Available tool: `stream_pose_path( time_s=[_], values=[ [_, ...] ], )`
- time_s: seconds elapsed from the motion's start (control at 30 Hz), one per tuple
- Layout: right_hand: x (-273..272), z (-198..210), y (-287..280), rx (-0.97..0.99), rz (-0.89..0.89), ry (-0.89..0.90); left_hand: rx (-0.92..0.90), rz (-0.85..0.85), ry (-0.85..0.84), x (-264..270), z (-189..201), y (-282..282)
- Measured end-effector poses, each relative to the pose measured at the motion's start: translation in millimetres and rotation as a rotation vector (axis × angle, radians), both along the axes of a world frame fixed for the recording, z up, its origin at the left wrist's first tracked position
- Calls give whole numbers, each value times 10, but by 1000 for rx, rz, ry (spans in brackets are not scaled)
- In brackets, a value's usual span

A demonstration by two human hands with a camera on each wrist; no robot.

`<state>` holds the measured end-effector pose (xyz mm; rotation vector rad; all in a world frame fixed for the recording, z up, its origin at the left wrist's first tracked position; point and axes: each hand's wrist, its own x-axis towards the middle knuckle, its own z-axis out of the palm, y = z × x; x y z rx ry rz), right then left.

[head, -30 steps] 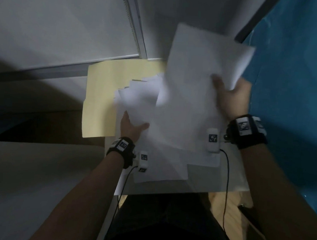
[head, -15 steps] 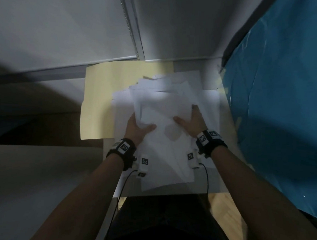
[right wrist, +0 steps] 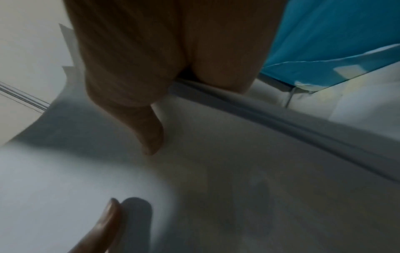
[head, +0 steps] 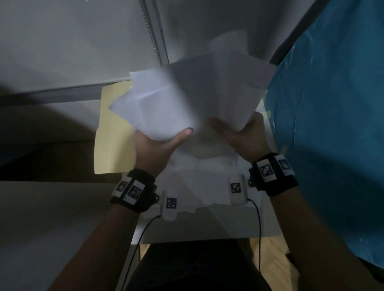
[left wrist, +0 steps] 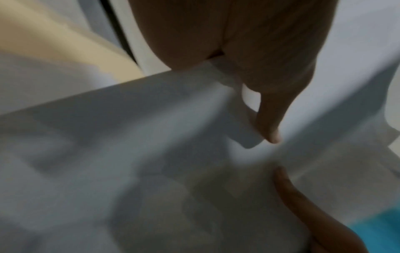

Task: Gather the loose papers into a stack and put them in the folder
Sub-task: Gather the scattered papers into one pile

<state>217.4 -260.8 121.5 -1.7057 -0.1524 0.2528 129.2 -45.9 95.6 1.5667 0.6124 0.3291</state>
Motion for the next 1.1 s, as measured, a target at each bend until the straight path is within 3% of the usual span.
stream_pose_path(
  time_s=[0.1,0.3,0.53,0.6,0.67,0.73,0.83,0.97,1.1],
  values=[
    [-118,21,-30,-44,60,-13,-9,39,-57,-59,-1,-1],
    [-200,-356,-47,-108,102,156,90,-112,200,-141,-375,111],
    [-279,-415,82,-83,22,153,32,-42,158,-107,-487,132],
    [-245,-511,-39,-191,60,117,50,13,178,-237,-584,238],
    [-150,-686,-256,-399,-99,153,38,50,258,-350,-721,381],
    [-71,-1028,-536,-677,-233,357,37,39,412,-478,-895,462],
    [-57,-1371,-688,-883,-194,554,98,-76,580,-618,-1111,388],
    [2,-1248,-501,-720,-200,574,160,-155,634,-591,-1186,148],
    [25,-1174,-399,-752,-130,482,175,-150,643,-499,-1209,42]
  ],
)
